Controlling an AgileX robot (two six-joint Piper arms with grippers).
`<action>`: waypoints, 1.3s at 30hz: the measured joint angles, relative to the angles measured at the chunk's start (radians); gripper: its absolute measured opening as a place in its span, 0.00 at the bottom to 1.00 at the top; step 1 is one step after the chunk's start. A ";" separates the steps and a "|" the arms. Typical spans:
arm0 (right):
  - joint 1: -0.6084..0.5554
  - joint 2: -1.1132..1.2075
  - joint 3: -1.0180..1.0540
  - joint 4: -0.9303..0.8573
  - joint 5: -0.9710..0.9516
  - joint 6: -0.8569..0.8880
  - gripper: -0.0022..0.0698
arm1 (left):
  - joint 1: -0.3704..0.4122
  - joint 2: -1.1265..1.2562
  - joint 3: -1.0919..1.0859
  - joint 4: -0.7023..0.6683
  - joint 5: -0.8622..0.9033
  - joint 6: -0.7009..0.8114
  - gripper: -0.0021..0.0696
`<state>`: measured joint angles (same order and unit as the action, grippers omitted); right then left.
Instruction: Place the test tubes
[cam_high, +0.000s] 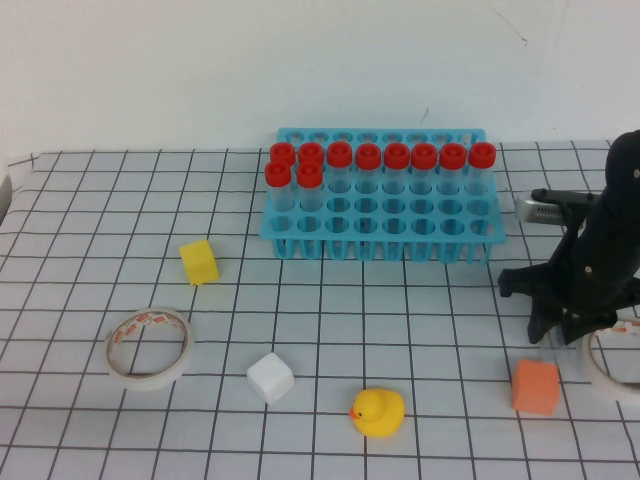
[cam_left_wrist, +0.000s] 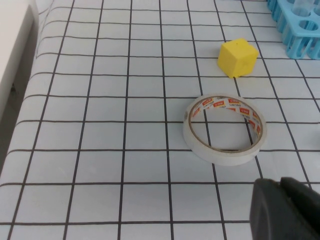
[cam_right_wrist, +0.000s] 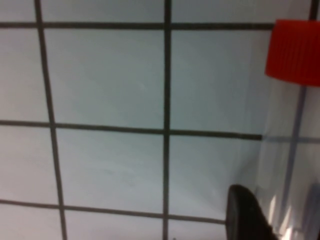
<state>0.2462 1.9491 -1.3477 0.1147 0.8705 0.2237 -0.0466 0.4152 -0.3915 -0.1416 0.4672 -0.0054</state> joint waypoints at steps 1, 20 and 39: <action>0.000 0.000 0.000 -0.002 0.002 -0.002 0.36 | 0.000 0.000 0.000 0.000 0.002 0.000 0.03; 0.003 -0.454 0.010 -0.330 -0.090 -0.134 0.36 | 0.000 0.000 0.000 0.000 0.012 0.005 0.03; 0.305 -0.905 0.741 -0.256 -1.012 -0.112 0.36 | 0.000 0.004 0.000 -0.030 -0.205 0.021 0.03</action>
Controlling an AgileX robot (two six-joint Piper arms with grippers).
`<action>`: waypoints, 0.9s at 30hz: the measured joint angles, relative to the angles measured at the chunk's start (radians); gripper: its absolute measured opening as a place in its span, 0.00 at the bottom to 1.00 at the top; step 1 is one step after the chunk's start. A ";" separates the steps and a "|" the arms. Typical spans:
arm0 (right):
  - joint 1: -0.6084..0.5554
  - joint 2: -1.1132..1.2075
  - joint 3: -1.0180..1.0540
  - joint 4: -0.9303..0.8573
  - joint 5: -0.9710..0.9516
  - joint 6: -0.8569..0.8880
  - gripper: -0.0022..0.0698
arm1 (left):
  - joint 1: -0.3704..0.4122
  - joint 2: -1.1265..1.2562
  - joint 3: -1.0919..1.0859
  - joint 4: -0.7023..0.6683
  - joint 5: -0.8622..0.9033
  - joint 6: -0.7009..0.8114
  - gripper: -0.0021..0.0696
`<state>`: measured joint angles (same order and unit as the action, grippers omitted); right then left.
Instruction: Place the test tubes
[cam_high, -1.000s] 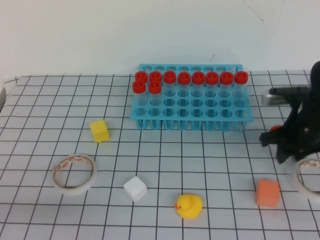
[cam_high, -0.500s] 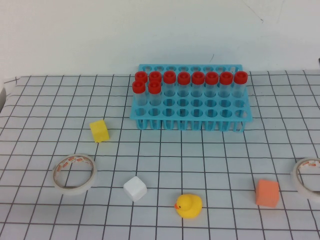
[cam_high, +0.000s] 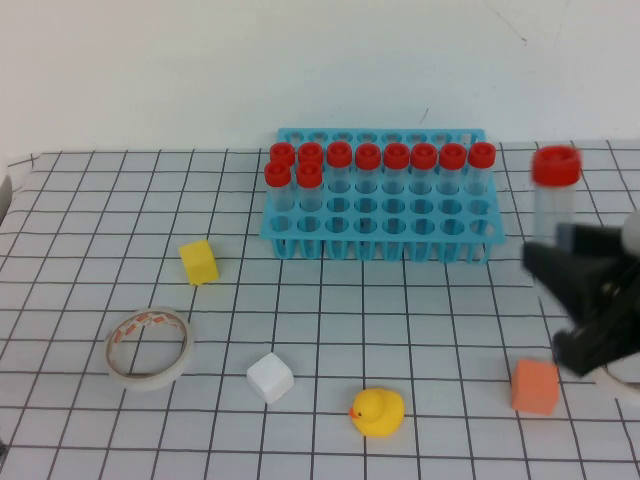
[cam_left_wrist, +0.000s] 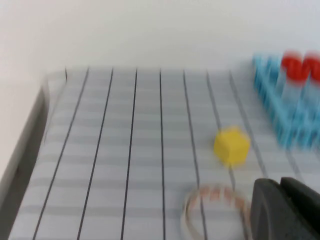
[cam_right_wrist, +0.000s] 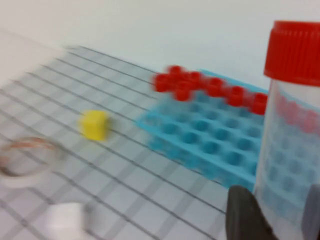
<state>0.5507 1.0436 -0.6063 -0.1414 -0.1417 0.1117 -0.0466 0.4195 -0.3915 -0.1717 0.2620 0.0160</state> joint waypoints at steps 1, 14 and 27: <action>0.027 0.000 0.024 0.000 -0.047 0.009 0.36 | 0.000 0.007 0.000 -0.019 -0.049 -0.002 0.03; 0.262 0.160 0.065 -0.076 -0.411 0.051 0.36 | -0.191 0.189 -0.134 -0.034 -0.247 -0.002 0.03; 0.275 0.279 0.065 -0.237 -0.578 0.190 0.36 | -0.754 0.336 -0.148 -0.030 -0.351 -0.002 0.03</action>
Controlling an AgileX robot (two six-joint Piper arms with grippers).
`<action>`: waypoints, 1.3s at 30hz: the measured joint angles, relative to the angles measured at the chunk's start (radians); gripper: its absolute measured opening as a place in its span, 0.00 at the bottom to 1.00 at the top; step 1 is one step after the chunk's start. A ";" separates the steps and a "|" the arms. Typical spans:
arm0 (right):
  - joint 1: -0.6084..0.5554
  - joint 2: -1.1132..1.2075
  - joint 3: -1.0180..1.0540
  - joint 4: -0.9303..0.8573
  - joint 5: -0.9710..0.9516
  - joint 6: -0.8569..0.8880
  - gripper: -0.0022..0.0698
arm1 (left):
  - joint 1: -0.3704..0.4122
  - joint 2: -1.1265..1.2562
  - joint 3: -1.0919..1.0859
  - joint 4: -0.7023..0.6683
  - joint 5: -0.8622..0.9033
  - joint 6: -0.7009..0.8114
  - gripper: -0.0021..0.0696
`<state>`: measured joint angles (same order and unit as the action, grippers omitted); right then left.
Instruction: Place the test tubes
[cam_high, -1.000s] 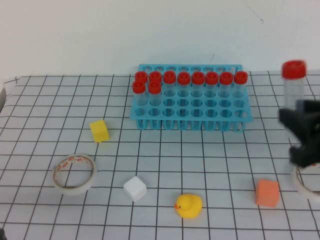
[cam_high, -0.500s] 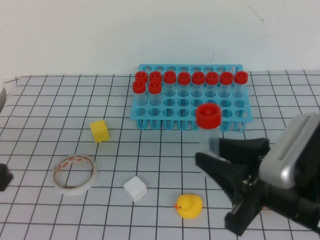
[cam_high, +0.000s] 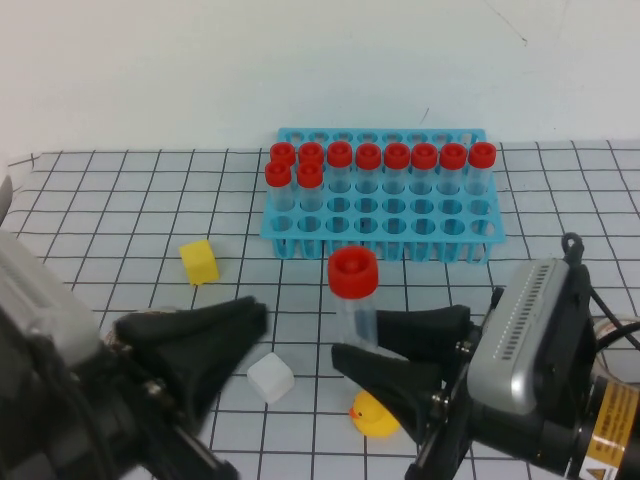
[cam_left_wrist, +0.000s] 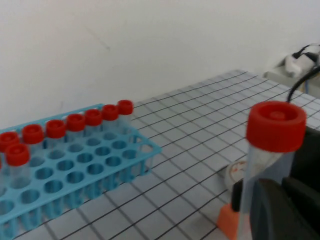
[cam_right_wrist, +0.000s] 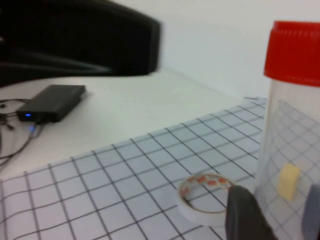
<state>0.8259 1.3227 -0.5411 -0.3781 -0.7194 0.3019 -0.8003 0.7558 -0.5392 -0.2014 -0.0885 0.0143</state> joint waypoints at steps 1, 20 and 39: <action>0.000 0.000 0.000 -0.014 -0.006 0.007 0.36 | -0.023 0.010 0.000 0.000 -0.020 0.000 0.05; 0.000 0.000 0.000 -0.193 -0.050 0.057 0.36 | -0.145 0.164 0.000 -0.004 -0.316 0.000 0.76; 0.000 0.009 0.000 -0.237 -0.096 0.078 0.36 | -0.145 0.164 0.000 -0.011 -0.275 -0.002 0.45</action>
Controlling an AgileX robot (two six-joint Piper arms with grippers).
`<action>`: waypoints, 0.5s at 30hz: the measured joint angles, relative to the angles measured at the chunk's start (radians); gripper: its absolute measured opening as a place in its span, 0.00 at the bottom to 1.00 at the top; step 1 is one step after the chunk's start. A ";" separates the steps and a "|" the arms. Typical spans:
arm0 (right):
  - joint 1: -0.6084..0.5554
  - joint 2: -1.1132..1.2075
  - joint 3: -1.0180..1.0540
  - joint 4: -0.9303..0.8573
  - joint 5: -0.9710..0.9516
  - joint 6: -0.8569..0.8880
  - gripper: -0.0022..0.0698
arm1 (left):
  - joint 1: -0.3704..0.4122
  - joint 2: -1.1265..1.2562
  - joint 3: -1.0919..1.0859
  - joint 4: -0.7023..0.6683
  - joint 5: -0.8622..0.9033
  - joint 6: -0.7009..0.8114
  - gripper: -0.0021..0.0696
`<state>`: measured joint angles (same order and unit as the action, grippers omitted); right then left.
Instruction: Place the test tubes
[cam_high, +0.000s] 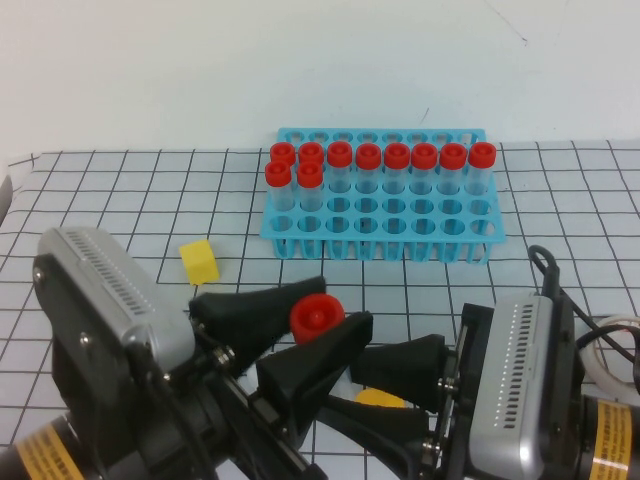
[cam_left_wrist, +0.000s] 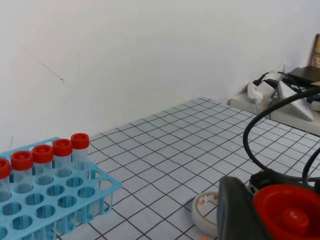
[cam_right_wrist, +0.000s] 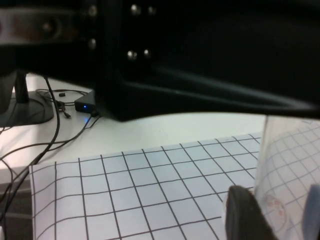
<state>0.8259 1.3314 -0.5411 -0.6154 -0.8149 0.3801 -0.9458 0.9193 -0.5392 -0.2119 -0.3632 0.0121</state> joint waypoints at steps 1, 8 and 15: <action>0.000 0.000 0.000 -0.002 0.000 0.002 0.36 | -0.002 0.000 0.000 0.000 0.000 0.000 0.39; 0.000 0.000 0.000 -0.004 -0.004 0.009 0.36 | -0.006 0.000 0.000 0.000 0.000 -0.002 0.39; 0.000 0.000 0.000 -0.005 -0.006 0.031 0.41 | -0.007 0.000 -0.001 -0.001 0.000 0.000 0.39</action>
<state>0.8259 1.3314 -0.5411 -0.6203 -0.8210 0.4113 -0.9524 0.9193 -0.5398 -0.2132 -0.3632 0.0120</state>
